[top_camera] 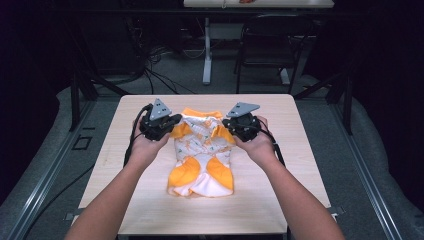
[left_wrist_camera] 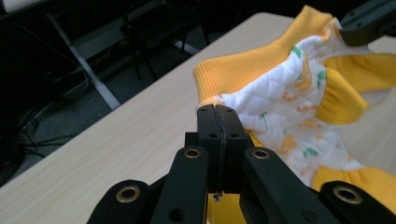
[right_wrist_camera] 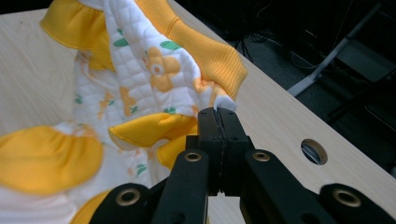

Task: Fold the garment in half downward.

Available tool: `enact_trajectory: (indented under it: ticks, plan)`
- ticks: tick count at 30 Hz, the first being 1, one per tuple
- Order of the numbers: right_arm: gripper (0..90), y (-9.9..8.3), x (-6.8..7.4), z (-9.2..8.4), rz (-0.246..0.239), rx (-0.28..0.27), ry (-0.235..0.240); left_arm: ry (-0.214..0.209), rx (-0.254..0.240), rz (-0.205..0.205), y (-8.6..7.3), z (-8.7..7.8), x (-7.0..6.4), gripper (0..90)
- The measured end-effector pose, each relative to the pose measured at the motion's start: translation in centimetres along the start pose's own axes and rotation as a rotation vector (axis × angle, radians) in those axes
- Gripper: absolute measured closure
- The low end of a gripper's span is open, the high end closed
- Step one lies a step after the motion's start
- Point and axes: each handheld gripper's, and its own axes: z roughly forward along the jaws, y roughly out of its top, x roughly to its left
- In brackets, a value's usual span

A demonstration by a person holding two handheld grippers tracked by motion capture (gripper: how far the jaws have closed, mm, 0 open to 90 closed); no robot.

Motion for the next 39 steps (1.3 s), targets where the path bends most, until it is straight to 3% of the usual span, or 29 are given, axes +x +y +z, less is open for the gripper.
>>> enact_trajectory:
  ticks: [5, 9, 22, 32, 35, 37, 39]
  plan:
    - [89.6, -2.1, 1.0, 0.6, -0.026, 0.044, 0.019, -0.036, 0.059, 0.034, -2.8, 0.7, -1.0, 90.0]
    - [89.6, -3.1, 1.6, 1.0, -0.037, 0.067, 0.038, -0.048, 0.081, 0.031, -4.1, 1.0, -1.1, 90.0]
    - [89.6, -3.2, 2.7, 0.5, -0.060, 0.061, 0.059, -0.051, 0.084, 0.034, -4.3, 0.6, -0.9, 89.9]
    - [89.6, -4.0, 3.8, -0.2, -0.055, 0.073, 0.089, -0.095, 0.088, 0.046, -5.2, 0.0, -1.5, 89.9]
    - [89.6, -4.4, 4.4, -0.2, -0.073, 0.087, 0.087, -0.110, 0.091, 0.049, -5.7, -0.3, -1.8, 89.9]
    - [89.6, -4.8, 4.6, -0.3, -0.052, 0.078, 0.100, -0.120, 0.090, 0.045, -6.1, -0.4, -1.9, 90.0]
    - [89.6, -5.1, 5.0, -0.2, -0.070, 0.088, 0.104, -0.129, 0.091, 0.045, -6.5, -0.6, -2.1, 90.0]
